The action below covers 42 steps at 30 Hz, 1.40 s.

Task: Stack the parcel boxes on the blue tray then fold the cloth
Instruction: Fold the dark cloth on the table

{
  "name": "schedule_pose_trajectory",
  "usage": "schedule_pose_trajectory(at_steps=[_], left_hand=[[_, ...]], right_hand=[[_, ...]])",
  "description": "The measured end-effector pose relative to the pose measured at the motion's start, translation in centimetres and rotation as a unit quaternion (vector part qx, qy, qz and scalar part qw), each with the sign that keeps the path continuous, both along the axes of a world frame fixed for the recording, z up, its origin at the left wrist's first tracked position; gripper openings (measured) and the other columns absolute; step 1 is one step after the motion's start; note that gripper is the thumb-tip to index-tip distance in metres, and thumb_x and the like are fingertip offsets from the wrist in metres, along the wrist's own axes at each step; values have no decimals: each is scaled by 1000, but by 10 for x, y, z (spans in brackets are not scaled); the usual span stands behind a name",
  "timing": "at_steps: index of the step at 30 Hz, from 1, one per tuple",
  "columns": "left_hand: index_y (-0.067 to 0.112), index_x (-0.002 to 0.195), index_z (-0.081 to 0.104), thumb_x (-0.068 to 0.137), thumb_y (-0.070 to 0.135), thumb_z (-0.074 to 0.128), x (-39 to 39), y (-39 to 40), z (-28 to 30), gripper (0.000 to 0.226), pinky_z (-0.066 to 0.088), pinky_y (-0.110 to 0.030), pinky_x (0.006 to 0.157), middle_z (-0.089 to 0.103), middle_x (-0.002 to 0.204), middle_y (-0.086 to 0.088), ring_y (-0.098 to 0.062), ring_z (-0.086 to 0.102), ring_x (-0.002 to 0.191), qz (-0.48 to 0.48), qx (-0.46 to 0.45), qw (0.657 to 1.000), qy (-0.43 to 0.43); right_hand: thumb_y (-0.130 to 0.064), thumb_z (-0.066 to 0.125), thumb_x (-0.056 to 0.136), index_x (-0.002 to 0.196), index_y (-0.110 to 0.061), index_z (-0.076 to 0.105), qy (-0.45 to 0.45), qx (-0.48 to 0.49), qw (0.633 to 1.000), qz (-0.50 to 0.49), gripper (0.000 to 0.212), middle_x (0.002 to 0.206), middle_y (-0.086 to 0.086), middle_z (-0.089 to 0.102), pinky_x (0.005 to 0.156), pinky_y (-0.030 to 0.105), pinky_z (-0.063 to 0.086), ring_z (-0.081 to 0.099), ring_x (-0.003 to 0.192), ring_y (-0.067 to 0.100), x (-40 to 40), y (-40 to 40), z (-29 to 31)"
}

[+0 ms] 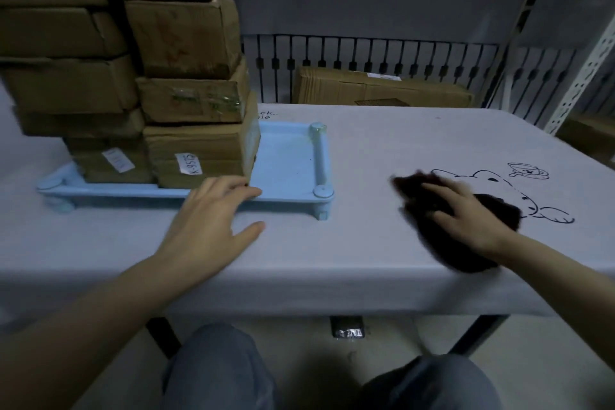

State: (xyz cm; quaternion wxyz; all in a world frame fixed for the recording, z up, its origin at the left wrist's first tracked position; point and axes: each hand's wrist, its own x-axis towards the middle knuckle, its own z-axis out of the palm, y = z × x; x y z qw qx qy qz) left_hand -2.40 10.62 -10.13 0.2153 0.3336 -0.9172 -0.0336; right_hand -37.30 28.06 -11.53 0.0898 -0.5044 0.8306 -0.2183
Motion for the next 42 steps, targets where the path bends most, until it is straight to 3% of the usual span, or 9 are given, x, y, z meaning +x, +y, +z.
schedule_pose_trajectory(at_steps=[4,10,13,17,21,25,32,40,42], left_hand=[[20,127,61,77,54,47,63,-7,-14,62,37,-41,98,52,130,-4,-24,44,121,64,-26,997,39],[14,114,67,88,29,62,122,-26,-36,30,39,-43,97,62,119,-8,-30,53,114,163,41,981,92],[8,111,67,86,30,51,141,-29,-46,37,41,-37,98,65,115,-9,-29,58,110,155,91,974,138],[10,120,65,96,14,55,154,-28,-51,26,34,-19,98,64,122,-3,-18,57,115,144,129,954,228],[19,130,57,99,25,51,160,-31,-45,32,39,-34,107,59,132,1,-15,53,120,182,208,904,326],[11,128,58,91,37,44,154,-25,-31,47,38,-41,106,57,131,-10,-26,51,123,181,120,932,290],[17,117,65,87,45,43,85,15,3,46,30,-36,100,57,129,-2,-24,44,125,32,17,982,185],[21,118,64,86,44,48,-84,57,16,42,21,-31,108,53,138,-1,-23,41,134,-168,-30,982,79],[21,132,56,91,44,47,-123,56,22,48,12,-30,115,46,148,-2,-21,35,140,-165,-67,984,-9]], right_hand=[[-22,55,94,140,-18,52,81,-2,992,-98,46,143,12,53,100,42,42,50,128,34,41,-3,-6],[-29,53,77,99,-24,75,90,-175,978,64,32,100,-12,68,84,20,39,61,99,13,163,5,-10],[-33,43,77,110,-27,72,48,-153,973,165,44,114,-16,65,95,11,32,55,112,6,205,-25,-9],[-34,34,85,146,-24,46,83,-50,971,218,63,155,2,40,115,23,21,32,145,18,261,-90,-10],[-28,44,99,152,-20,34,98,-19,955,279,55,160,10,29,115,23,18,25,148,22,331,-163,-4],[-26,50,96,140,-19,53,64,-26,921,383,45,150,7,47,107,34,36,44,135,26,377,-196,-7],[2,50,78,111,-10,75,-99,-60,908,403,43,124,5,70,108,29,42,61,120,17,260,-121,5],[3,45,77,104,-15,78,-140,-48,970,193,46,129,-3,66,104,5,30,53,117,-13,63,2,11],[10,48,82,111,-18,75,-99,-55,987,115,48,134,0,63,106,6,27,51,125,-4,22,11,9]])
